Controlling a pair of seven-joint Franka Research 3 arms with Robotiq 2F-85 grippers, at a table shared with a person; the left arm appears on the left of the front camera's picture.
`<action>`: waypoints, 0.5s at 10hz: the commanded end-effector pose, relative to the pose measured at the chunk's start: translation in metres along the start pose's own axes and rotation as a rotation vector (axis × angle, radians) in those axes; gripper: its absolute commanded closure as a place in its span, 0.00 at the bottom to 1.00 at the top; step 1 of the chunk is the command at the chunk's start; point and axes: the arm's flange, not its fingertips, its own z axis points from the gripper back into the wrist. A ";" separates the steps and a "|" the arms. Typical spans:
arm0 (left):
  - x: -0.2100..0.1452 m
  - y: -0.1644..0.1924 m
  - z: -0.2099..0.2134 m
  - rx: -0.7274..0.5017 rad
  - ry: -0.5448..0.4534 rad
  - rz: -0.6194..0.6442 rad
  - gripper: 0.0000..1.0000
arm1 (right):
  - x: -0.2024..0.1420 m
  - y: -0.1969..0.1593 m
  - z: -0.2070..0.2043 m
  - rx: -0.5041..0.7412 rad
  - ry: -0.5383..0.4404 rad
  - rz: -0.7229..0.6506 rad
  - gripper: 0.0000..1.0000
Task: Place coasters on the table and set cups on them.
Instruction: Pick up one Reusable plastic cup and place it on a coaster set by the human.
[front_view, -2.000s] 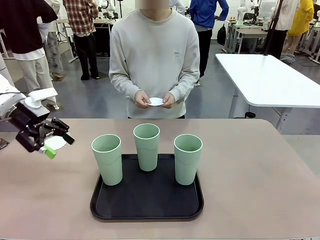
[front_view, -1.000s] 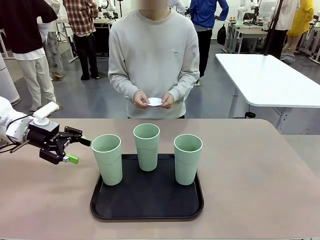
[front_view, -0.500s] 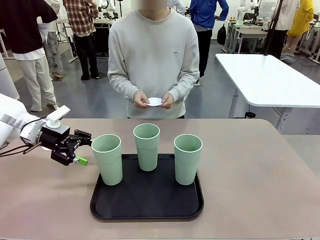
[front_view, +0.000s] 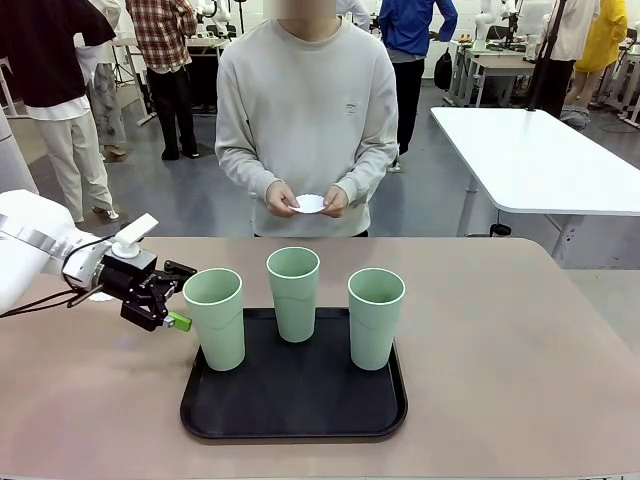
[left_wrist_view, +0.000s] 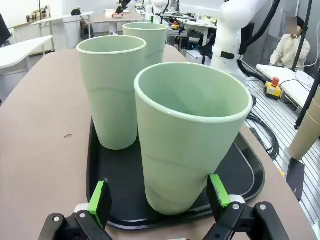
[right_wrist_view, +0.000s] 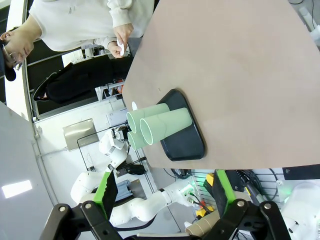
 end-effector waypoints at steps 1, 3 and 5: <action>0.001 0.002 -0.007 -0.004 0.007 0.012 0.00 | -0.001 -0.001 -0.001 0.016 0.004 0.005 0.00; 0.002 -0.001 -0.009 -0.030 0.006 0.015 0.00 | -0.001 -0.001 -0.001 0.016 0.004 0.005 0.00; 0.001 -0.004 -0.015 -0.070 0.011 0.016 0.00 | -0.001 -0.001 -0.001 0.016 0.004 0.005 0.00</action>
